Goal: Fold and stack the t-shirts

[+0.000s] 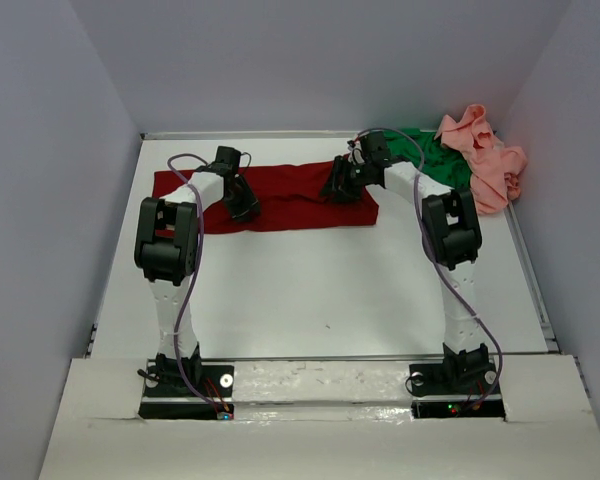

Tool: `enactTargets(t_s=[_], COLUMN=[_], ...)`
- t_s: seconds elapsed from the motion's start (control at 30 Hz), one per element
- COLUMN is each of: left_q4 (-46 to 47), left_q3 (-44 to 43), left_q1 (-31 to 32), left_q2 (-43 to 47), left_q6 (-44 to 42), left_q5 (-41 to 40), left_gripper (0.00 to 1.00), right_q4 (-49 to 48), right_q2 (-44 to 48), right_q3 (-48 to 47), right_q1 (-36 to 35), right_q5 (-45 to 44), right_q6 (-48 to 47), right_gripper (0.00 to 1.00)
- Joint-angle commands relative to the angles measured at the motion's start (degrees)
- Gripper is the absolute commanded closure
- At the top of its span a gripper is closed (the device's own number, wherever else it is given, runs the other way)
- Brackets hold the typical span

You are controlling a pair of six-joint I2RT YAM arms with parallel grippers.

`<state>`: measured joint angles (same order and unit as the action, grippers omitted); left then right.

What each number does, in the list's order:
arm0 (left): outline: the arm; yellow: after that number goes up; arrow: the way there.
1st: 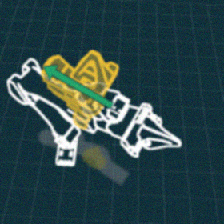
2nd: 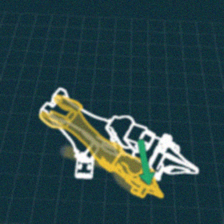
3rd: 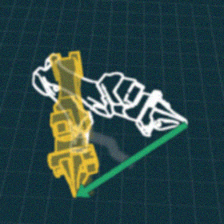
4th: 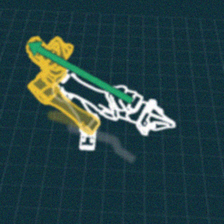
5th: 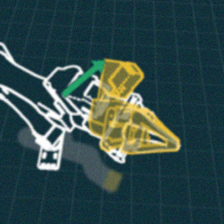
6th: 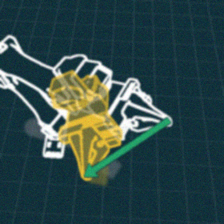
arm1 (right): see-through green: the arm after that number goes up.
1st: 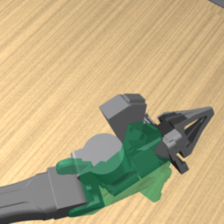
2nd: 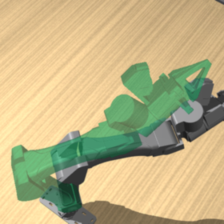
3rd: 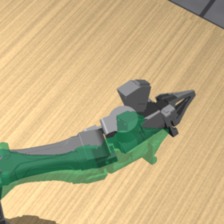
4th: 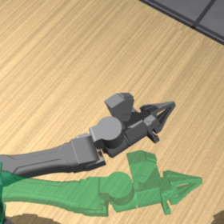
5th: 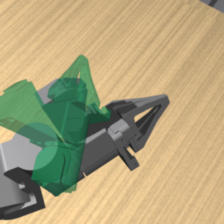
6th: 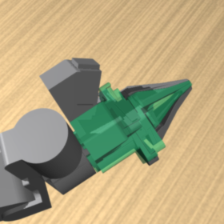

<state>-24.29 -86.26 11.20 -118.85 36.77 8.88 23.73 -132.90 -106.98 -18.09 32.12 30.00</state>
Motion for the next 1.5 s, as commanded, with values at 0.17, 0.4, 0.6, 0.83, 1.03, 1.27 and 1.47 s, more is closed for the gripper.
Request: enactTargets(t_s=[0.17, 0.4, 0.6, 0.83, 1.03, 1.27, 1.47], left_q4=[-4.53, -5.41, -5.5, -5.5, -5.68, -6.03, -6.38], left_q3=[-1.72, -2.51, -2.07, -1.37, -0.14, 1.35, 2.32], left_q1=[0.75, 0.75, 0.84, 1.19, 1.72, 2.77, 3.56], left_q2=[-1.21, -1.39, -1.48, -1.48, -0.42, 0.81, 1.6], left_q6=[-0.91, -1.18, -1.18, -1.27, -1.35, -1.44, -1.62], left_q5=[-0.89, -1.15, -1.06, -1.06, -0.97, -1.5, -1.85], left_gripper=[0.52, 0.52, 0.52, 0.52, 0.52, 0.52, 0.52], right_q4=[-2.28, -2.37, -2.54, -2.54, -7.45, -19.64, -33.01], right_q2=[-3.32, -5.44, -6.67, -9.92, -14.57, -17.92, -20.2], right_q3=[-5.87, -8.86, -11.31, -19.48, -26.34, -28.11, -28.37], right_q1=[-0.9, -1.43, -1.43, -1.43, -1.43, -1.43, -1.43], right_q5=[-0.74, -0.04, 0.4, 1.36, 2.33, 6.02, 9.8], right_q6=[-0.64, 1.02, 2.43, 5.33, 8.58, 12.62, 16.49], right_gripper=[0.53, 0.71, 0.76, 0.81, 0.82, 0.74, 0.71])
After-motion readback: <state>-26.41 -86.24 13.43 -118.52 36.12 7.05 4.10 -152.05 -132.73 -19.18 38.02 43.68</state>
